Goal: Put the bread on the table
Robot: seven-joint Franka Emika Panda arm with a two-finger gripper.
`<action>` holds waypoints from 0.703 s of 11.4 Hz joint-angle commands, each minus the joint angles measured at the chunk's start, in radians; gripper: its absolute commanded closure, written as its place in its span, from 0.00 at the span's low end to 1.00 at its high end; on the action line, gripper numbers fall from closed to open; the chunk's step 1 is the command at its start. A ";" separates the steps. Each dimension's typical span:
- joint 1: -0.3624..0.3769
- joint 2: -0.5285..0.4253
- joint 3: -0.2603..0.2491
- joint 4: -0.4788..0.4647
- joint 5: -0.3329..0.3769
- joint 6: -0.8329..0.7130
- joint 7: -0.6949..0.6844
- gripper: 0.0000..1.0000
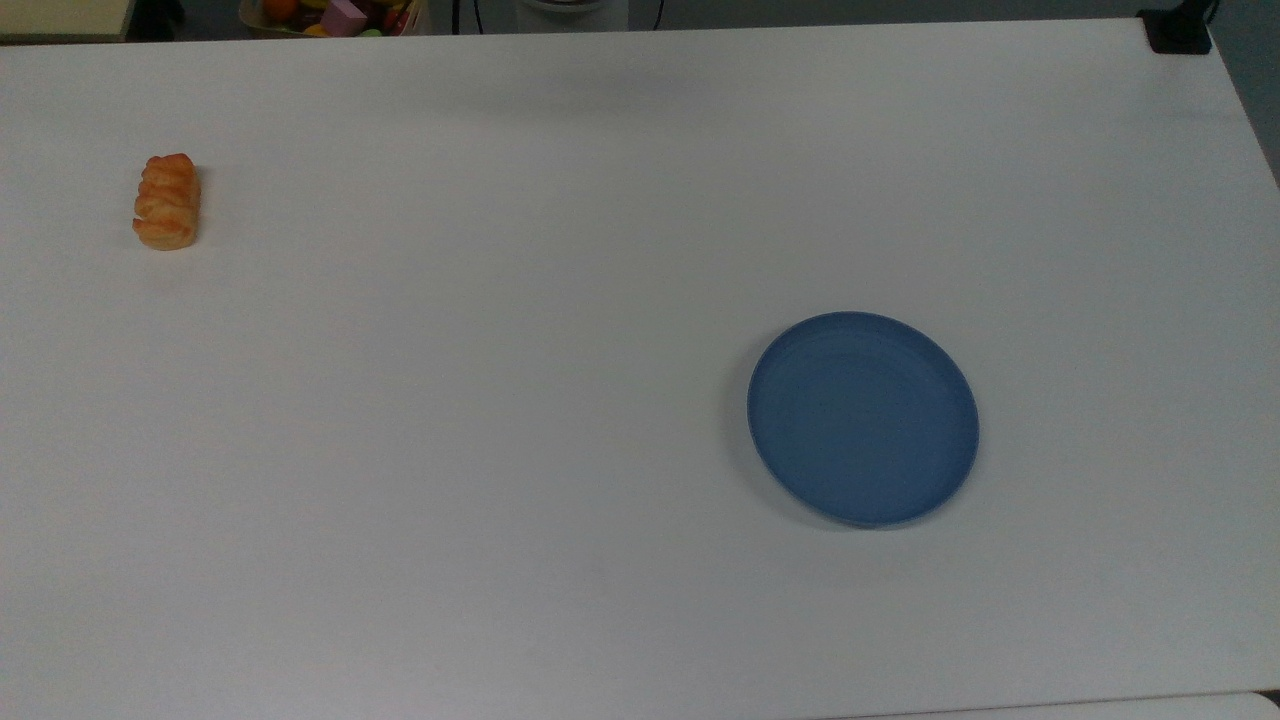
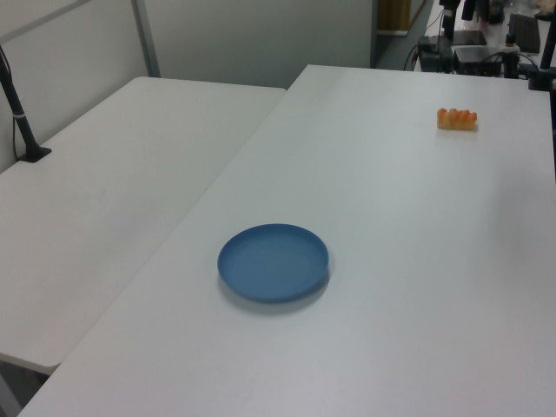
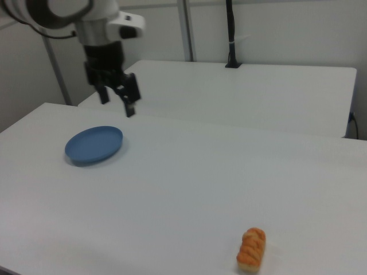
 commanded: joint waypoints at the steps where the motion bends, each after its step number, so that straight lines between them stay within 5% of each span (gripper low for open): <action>1: 0.166 -0.028 -0.012 -0.005 0.018 -0.049 0.013 0.00; 4: 0.269 -0.005 -0.017 -0.023 0.015 -0.023 0.009 0.00; 8: 0.274 0.061 -0.024 -0.031 0.007 0.176 -0.046 0.00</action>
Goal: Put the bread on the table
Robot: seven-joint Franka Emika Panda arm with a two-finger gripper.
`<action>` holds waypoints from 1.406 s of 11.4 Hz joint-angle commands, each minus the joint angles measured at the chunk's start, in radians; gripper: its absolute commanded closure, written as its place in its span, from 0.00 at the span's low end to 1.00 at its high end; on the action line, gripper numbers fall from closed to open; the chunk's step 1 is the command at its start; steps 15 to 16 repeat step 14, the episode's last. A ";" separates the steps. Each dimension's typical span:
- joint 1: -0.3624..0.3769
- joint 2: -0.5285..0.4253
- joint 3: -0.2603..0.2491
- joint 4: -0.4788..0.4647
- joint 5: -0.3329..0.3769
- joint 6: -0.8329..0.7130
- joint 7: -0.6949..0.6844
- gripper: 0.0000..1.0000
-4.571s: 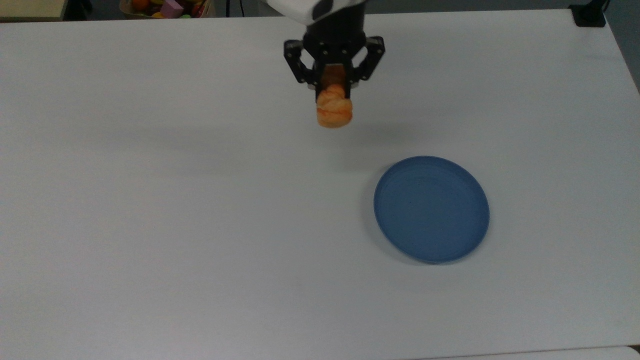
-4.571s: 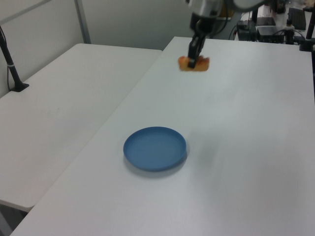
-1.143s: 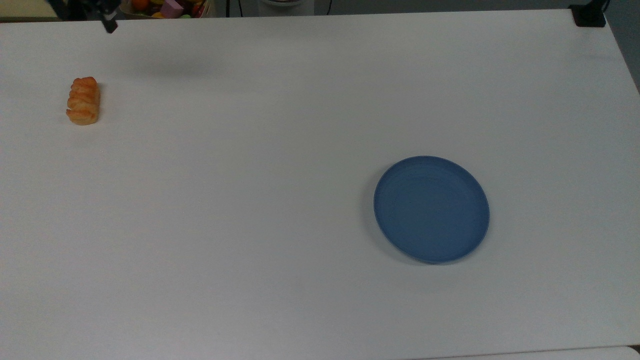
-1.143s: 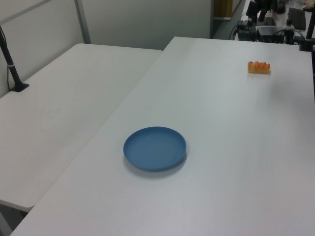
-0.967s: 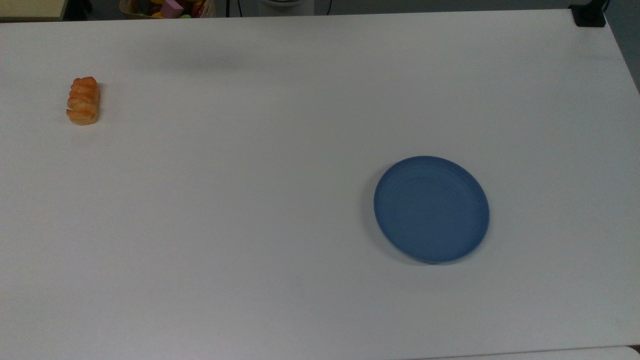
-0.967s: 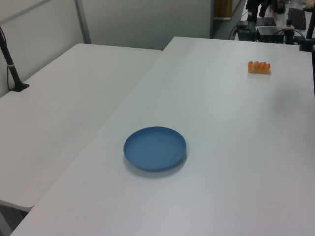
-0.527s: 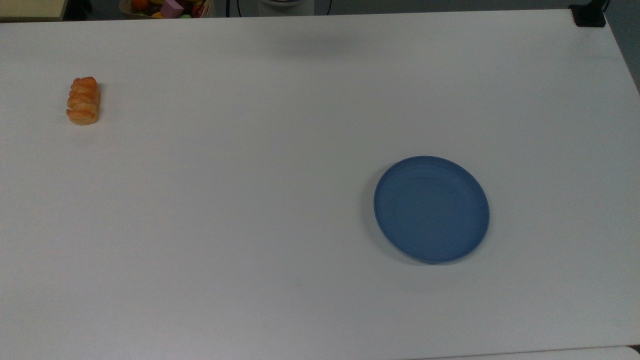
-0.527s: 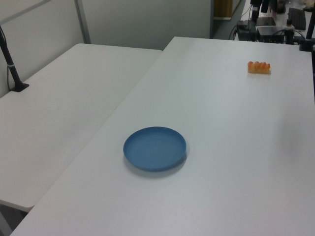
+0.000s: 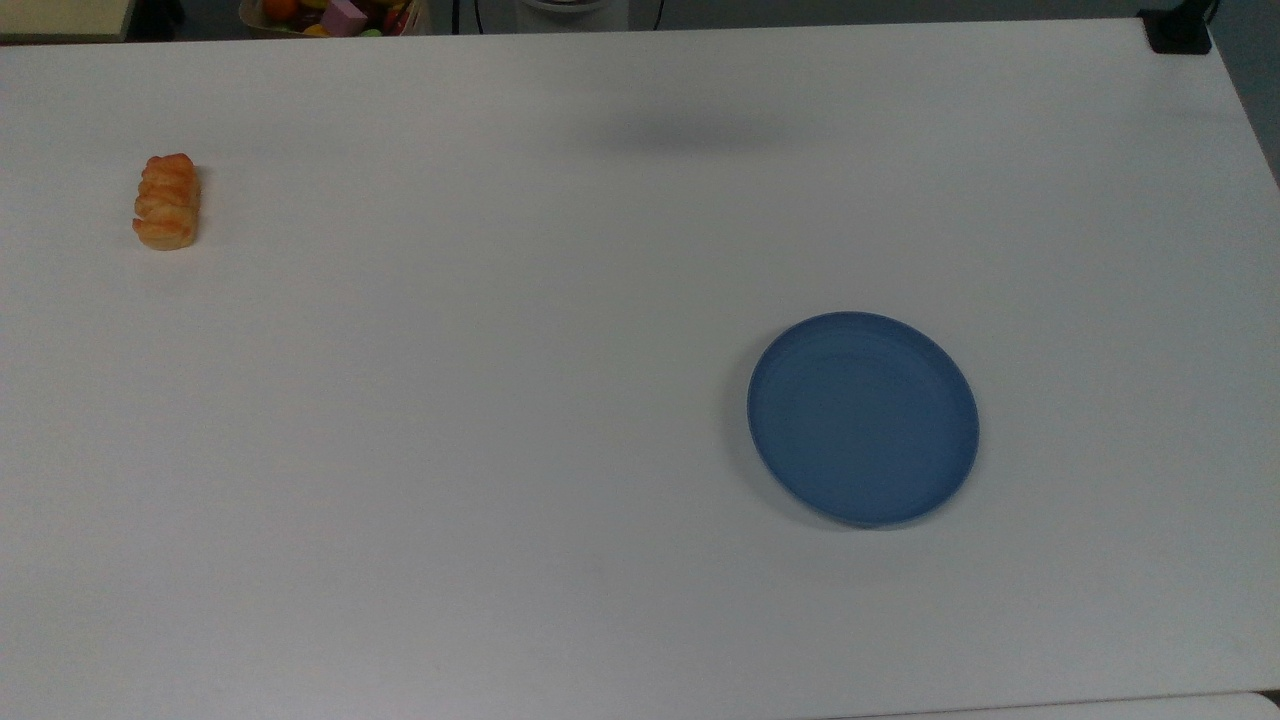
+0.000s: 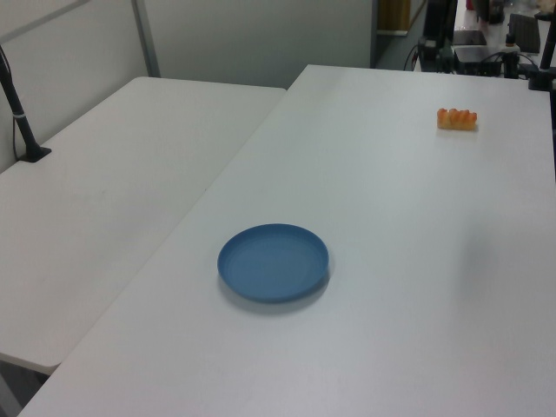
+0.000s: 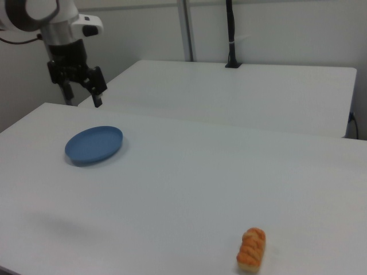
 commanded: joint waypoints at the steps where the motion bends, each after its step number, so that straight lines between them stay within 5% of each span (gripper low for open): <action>1: 0.011 0.048 -0.024 -0.018 -0.001 0.165 -0.057 0.00; 16: -0.006 0.043 -0.024 -0.021 -0.003 0.123 -0.045 0.00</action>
